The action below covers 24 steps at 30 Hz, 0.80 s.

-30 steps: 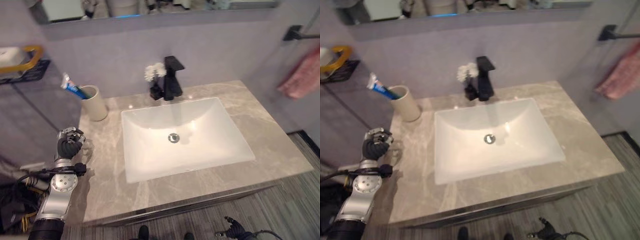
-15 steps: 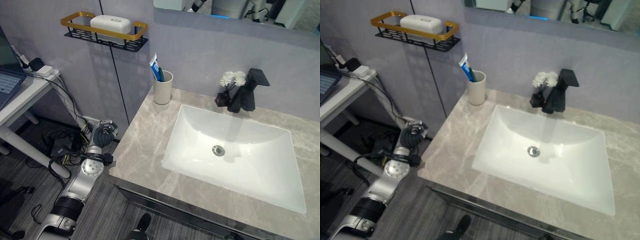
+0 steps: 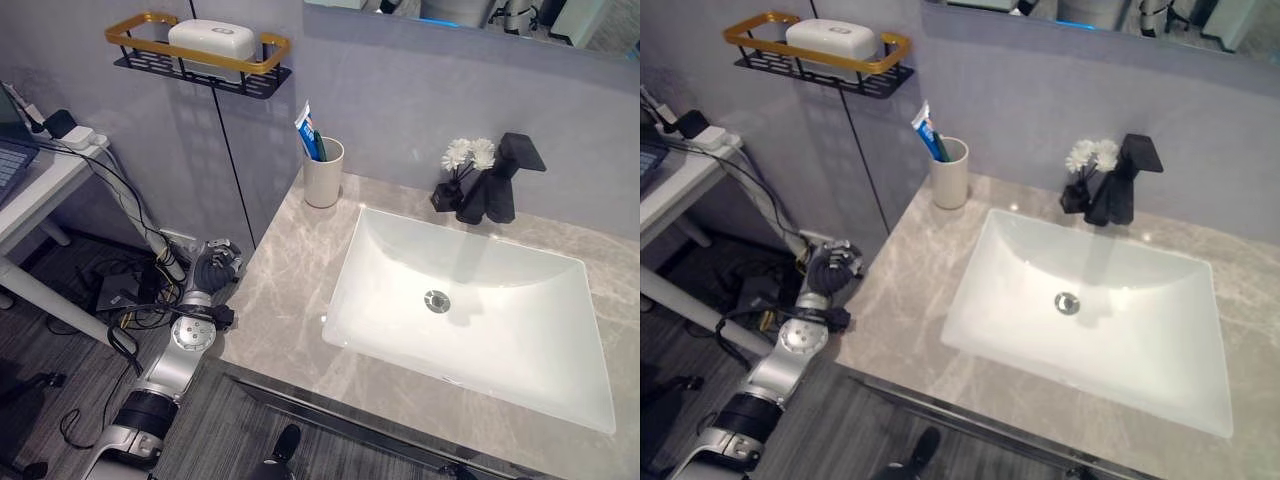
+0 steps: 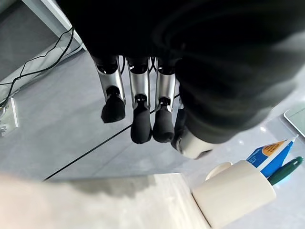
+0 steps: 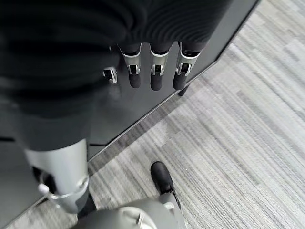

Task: Put brush and paste in cup on sink, flatten towel.

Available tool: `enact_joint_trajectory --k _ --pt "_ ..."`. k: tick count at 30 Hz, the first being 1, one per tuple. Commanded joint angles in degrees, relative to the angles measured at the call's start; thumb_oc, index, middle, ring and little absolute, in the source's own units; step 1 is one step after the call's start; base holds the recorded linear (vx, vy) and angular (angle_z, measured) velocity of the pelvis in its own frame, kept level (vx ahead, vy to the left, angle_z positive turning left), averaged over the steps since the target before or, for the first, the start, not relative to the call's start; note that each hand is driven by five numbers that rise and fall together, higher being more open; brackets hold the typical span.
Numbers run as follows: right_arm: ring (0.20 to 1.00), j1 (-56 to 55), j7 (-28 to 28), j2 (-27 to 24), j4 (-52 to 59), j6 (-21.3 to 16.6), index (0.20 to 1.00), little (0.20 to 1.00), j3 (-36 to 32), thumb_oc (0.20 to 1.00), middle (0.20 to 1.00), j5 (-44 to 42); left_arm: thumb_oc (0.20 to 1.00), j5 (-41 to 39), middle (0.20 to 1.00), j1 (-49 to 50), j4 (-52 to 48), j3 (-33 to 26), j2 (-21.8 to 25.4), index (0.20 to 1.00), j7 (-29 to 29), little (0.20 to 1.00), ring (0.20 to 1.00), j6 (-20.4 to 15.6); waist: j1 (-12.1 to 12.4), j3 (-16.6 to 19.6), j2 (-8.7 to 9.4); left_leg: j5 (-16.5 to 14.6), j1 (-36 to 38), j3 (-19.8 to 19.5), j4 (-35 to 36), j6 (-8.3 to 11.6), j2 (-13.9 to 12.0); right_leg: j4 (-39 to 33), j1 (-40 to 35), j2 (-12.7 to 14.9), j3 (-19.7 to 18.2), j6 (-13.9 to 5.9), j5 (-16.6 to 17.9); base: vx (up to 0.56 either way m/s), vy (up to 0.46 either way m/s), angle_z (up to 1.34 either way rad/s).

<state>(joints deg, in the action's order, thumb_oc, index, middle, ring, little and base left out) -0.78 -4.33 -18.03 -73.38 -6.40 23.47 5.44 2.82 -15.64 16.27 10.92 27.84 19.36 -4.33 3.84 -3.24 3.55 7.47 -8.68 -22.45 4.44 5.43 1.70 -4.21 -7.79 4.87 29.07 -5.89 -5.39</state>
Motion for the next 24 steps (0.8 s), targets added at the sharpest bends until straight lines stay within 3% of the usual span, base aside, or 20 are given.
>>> enact_joint_trajectory --k 1,6,14,15,24 --pt "1.000 1.5 -1.7 -1.8 0.9 -0.5 1.000 1.000 -0.5 1.000 1.000 1.9 0.200 1.2 0.200 -2.1 -2.5 -4.6 1.2 0.200 1.6 0.200 0.200 -1.4 -0.8 1.5 1.99 1.9 -2.2 5.7 0.6 1.33 -0.3 10.1 0.5 1.3 -5.3 1.58 -4.8 0.01 -0.008 -0.19" --pt "1.000 0.4 -2.0 -1.2 0.9 -0.6 1.000 1.000 -2.3 1.000 1.000 0.2 0.200 2.5 0.200 -1.1 -2.7 -6.8 0.7 0.200 4.8 0.200 0.200 -1.3 -1.5 1.7 2.95 1.6 -2.3 5.4 0.6 1.43 -0.1 10.0 0.5 1.4 -4.7 1.71 -4.9 0.00 -0.002 -0.03" --pt "1.000 0.5 -2.4 0.3 2.2 -1.4 1.000 1.000 -1.7 1.000 1.000 -2.6 0.200 4.1 0.200 -1.8 -3.9 -5.4 -0.1 0.200 6.4 0.200 0.200 -1.7 -1.8 2.2 3.90 1.3 -2.6 4.8 0.6 1.47 0.4 9.8 0.3 1.6 -4.0 1.76 -5.2 0.01 -0.013 0.02" --pt "1.000 0.5 -2.4 0.3 2.5 -1.5 1.000 1.000 -1.8 1.000 1.000 -3.1 0.200 3.9 0.200 -2.3 -3.9 -5.2 -0.1 0.200 6.0 0.200 0.200 -1.7 -2.3 2.4 4.40 -0.1 -2.3 5.2 0.6 1.69 0.4 9.7 -0.1 1.5 -4.6 1.99 -6.5 0.08 -0.076 0.08" --pt "1.000 -0.1 -2.0 -0.4 2.1 -0.7 1.000 1.000 -1.4 1.000 1.000 -1.8 0.200 3.4 0.200 -8.2 -1.6 -3.3 0.7 0.200 5.7 0.200 0.200 -0.3 -3.3 2.0 3.87 1.2 -3.4 5.0 0.6 1.31 0.7 9.3 1.0 1.8 -3.7 1.57 -4.6 -0.01 0.021 0.07"
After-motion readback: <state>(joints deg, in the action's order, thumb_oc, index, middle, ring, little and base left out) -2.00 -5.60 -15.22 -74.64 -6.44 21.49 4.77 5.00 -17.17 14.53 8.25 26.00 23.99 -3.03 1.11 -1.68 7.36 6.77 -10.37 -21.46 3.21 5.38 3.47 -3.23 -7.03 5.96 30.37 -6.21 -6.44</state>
